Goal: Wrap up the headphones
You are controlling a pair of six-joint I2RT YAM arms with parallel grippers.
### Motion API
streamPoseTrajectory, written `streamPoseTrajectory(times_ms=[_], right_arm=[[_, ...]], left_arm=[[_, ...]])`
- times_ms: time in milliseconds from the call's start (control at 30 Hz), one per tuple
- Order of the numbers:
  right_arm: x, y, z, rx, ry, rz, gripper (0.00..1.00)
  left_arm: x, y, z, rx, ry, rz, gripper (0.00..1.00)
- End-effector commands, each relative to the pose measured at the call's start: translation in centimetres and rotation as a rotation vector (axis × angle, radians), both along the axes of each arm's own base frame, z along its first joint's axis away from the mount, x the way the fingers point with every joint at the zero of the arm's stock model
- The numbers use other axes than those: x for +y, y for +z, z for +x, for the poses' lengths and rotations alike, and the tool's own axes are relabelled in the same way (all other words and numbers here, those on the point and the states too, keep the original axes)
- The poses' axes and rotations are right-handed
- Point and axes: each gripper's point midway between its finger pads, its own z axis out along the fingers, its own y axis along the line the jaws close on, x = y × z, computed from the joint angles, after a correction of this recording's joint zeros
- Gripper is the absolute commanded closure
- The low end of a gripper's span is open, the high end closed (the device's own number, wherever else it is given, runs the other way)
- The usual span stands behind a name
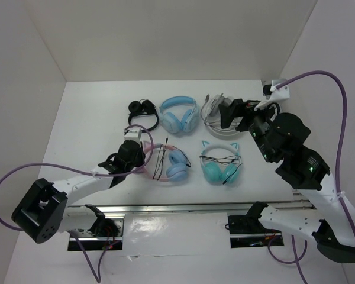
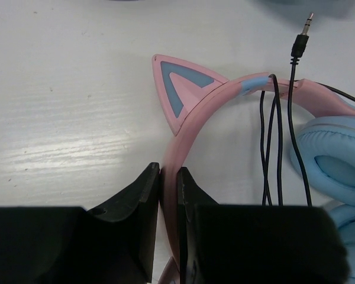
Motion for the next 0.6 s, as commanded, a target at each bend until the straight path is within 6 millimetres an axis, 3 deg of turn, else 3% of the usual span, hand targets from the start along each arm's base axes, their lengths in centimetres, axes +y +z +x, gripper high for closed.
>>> streamPoseTrajectory(times_ms=[0,133,333,500,567], right_arm=[[1.1,-0.9,-0.3,0.019,0.051,-0.001,0.00],[1.4,-1.3,-0.3,0.030,0.062,0.001,0.00],[1.9,-1.7,-0.4,0.037,0.091,-0.005,0.00],[2.5,-2.4,-0.3,0.046,0.112,-0.014,0.00],[2.6,-2.7,-0.2,0.049,0.112,-0.016,0.00]], left_arm=[[-2.9,4.6,3.0,-0.185,0.019,-0.188,1.00],[-3.9,2.9,2.8,-0.164,0.001,-0.189,1.00],[-3.5,0.0,1.6,-0.117,0.037,-0.217,1.00],[-3.8,-0.1,1.3,-0.101,0.042,-0.234,0.87],[-4.2,-0.2,0.4,-0.095,0.027,-0.246,0.76]])
